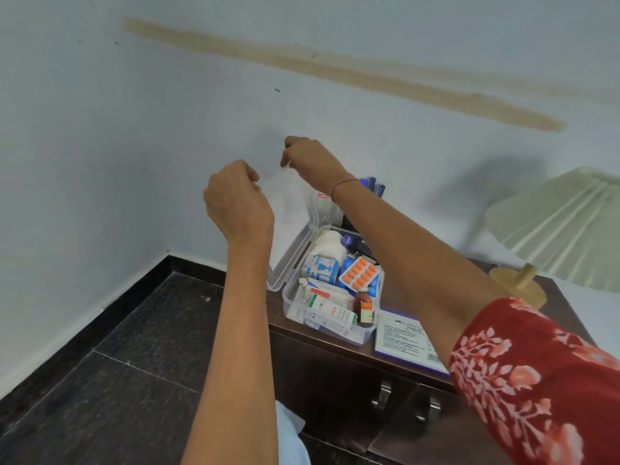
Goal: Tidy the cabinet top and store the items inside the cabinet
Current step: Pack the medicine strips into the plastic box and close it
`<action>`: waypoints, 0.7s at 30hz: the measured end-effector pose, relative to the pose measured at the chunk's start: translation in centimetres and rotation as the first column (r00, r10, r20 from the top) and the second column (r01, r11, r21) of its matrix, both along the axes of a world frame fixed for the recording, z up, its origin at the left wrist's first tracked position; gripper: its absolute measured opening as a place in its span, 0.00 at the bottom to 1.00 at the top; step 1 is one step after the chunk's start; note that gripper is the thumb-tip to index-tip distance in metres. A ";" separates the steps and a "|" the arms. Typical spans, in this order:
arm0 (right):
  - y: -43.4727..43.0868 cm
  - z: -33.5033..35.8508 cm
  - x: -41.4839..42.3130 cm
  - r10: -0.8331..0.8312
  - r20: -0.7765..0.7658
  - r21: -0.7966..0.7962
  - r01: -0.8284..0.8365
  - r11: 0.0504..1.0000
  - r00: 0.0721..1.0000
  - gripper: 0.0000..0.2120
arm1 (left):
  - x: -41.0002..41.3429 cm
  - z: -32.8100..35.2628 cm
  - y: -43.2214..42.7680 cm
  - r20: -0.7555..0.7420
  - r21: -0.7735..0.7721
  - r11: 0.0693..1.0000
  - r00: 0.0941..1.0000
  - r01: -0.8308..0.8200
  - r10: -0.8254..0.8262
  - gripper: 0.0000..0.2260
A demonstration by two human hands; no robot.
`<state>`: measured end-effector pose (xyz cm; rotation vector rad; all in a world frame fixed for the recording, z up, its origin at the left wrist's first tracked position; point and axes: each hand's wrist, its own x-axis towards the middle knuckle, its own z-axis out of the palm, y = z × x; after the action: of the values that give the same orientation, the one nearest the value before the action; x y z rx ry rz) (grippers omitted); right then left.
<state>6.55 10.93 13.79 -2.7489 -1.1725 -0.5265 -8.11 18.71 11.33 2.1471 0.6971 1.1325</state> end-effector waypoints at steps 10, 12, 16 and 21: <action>-9.7 1.1 -3.4 -0.181 0.050 0.047 0.179 0.983 0.982 0.12 | -2.4 1.9 -7.2 -0.098 0.142 0.940 0.950 0.309 -0.298 0.09; -11.3 0.4 -4.2 -0.223 0.022 0.084 0.220 0.972 0.975 0.11 | -3.0 1.9 -8.1 -0.145 0.153 0.922 0.931 0.355 -0.334 0.08; -13.7 -1.2 -5.7 -0.275 -0.025 0.132 0.275 0.952 0.961 0.10 | -4.0 0.9 -9.2 -0.242 0.160 0.896 0.896 0.415 -0.372 0.08; -15.7 -3.4 -7.8 -0.303 -0.122 0.117 0.317 0.941 0.945 0.10 | -5.0 -1.8 -9.9 -0.344 0.182 0.860 0.850 0.476 -0.398 0.07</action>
<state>-1.24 -4.77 10.41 -2.8154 -0.6560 -0.4681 -13.11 8.81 9.57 2.5588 0.1474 0.6879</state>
